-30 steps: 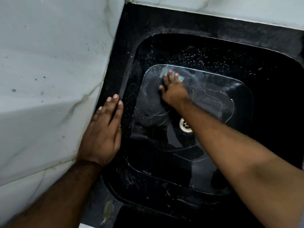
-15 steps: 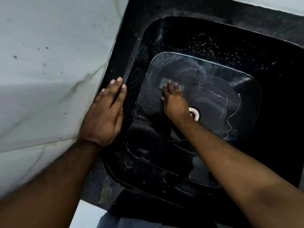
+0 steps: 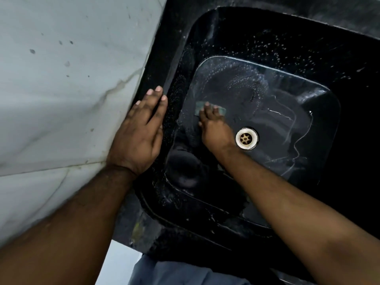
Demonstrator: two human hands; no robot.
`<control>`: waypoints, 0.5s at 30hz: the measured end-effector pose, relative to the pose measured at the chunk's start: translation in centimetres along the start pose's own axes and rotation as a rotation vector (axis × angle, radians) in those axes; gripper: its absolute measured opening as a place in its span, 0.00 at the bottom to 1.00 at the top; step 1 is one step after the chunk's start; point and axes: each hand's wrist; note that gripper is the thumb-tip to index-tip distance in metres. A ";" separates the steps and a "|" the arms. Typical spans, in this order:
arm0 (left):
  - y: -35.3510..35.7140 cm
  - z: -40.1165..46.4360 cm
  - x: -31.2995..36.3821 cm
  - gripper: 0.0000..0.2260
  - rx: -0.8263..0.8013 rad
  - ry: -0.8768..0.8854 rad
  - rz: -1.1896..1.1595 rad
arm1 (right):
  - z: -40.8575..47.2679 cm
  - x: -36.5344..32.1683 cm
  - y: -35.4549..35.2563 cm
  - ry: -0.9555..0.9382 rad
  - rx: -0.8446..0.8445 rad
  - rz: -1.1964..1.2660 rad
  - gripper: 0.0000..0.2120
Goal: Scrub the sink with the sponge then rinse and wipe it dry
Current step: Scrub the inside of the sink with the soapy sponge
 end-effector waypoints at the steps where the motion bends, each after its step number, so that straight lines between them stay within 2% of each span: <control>1: 0.0 0.1 0.0 0.28 0.005 0.001 -0.001 | 0.7 -1.4 0.2 -0.042 -0.028 -0.018 0.25; 4: -0.1 0.2 0.1 0.28 0.009 0.012 -0.008 | -1.9 -3.3 1.1 -0.222 -0.121 -0.054 0.27; 7: -0.1 0.4 0.1 0.27 0.022 0.015 -0.012 | -6.9 -0.7 0.9 -0.283 -0.125 0.007 0.26; 10: 0.0 0.2 0.0 0.27 0.016 0.018 -0.003 | -6.3 3.5 -0.4 -0.173 -0.071 -0.072 0.29; 12: 0.0 0.2 -0.1 0.28 0.015 0.020 -0.003 | -2.2 4.3 -1.2 -0.035 -0.014 -0.066 0.27; 15: -0.1 0.0 0.0 0.28 0.020 0.010 -0.007 | 6.0 4.4 -2.8 0.053 0.043 -0.068 0.26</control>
Point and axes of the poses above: each hand's wrist, its own z-axis towards the middle knuckle, its own y-axis out of the palm, x = y × z, and after that the axes turned 6 degrees about x, right-handed
